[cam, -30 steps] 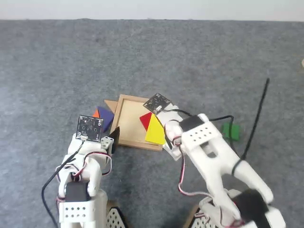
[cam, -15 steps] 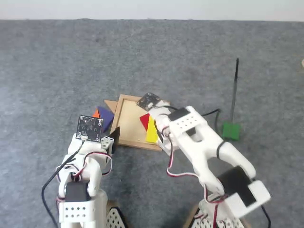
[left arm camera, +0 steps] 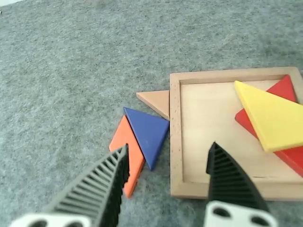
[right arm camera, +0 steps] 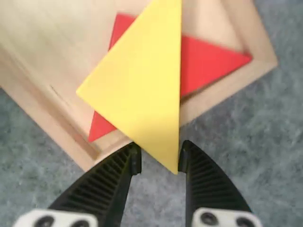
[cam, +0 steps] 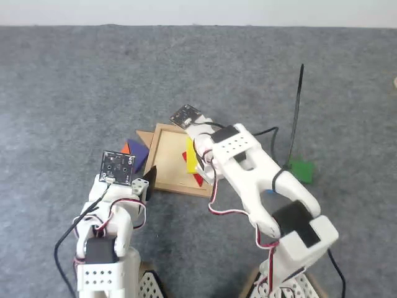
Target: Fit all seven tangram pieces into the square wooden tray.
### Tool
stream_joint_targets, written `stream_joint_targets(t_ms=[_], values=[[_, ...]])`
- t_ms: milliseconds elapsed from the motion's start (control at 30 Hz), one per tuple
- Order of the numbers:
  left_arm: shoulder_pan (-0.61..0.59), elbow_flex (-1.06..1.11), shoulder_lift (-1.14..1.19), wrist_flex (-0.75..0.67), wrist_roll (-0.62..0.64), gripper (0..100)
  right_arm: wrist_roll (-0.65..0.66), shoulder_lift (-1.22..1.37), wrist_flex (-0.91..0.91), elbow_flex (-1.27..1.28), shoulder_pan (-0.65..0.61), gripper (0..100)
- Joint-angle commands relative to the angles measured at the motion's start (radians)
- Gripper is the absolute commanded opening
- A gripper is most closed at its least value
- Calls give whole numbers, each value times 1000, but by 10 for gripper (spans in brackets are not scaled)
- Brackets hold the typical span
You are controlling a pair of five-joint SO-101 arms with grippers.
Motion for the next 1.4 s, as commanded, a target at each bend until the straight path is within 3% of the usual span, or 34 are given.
stream_joint_targets(t_ms=[0,433,1033,1367], values=[[-5,-4,11,-9,-9,251,41,22,-4,-106,-1,145],[-5,-4,11,-9,-9,251,232,151,-12,-307,91,145],[-5,-4,11,-9,-9,251,230,280,-165,-373,27,145],[-5,-4,11,-9,-9,251,230,205,-36,-373,21,145]])
